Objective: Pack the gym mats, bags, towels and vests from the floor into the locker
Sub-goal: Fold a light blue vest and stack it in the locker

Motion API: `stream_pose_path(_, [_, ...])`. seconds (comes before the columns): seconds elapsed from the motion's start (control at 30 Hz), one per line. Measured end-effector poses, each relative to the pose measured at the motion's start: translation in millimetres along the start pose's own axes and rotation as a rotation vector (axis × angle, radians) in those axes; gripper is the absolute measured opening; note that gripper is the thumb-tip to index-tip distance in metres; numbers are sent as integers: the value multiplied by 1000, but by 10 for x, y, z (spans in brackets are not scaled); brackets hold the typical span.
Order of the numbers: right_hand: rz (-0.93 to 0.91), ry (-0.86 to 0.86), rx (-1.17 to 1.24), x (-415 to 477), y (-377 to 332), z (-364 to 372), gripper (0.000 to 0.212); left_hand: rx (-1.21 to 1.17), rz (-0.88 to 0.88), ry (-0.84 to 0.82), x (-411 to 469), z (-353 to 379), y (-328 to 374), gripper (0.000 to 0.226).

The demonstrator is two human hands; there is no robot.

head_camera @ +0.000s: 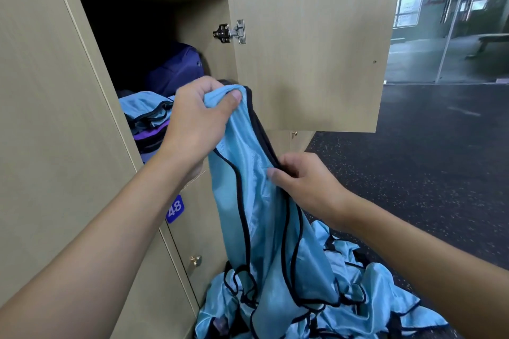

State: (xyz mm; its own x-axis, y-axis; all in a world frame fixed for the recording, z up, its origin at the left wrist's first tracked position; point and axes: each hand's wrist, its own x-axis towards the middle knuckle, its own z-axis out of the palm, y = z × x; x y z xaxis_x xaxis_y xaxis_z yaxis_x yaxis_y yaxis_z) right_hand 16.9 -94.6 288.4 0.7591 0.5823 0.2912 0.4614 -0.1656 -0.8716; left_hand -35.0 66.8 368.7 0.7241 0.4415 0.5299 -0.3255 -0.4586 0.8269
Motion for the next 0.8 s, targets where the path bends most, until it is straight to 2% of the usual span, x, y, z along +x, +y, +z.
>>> stream_pose_path(0.07, [6,18,17,12,8,2,32,-18,-65,-79,-33,18,-7,17])
stream_pose_path(0.13, [-1,45,29,36,-2,22,28,-1,-116,-192,-94,62,-26,38])
stream_pose_path(0.2, [-8,54,33,44,-14,33,27,147,-66,-223,-130,84,-33,53])
stream_pose_path(0.3, [-17,68,33,28,-35,31,31,152,-51,-320,-156,85,-24,33])
stream_pose_path(0.37, [-6,64,55,24,-35,35,33,130,-47,-359,-178,94,-23,30])
stream_pose_path(0.57, [-1,32,72,50,59,13,33,51,9,-173,-121,-23,33,17])
stream_pose_path(0.67, [-19,25,25,55,80,-13,23,7,32,-123,-128,-54,43,9])
stream_pose_path(0.8, [-10,85,-17,52,104,-31,5,100,96,55,-68,-74,19,11])
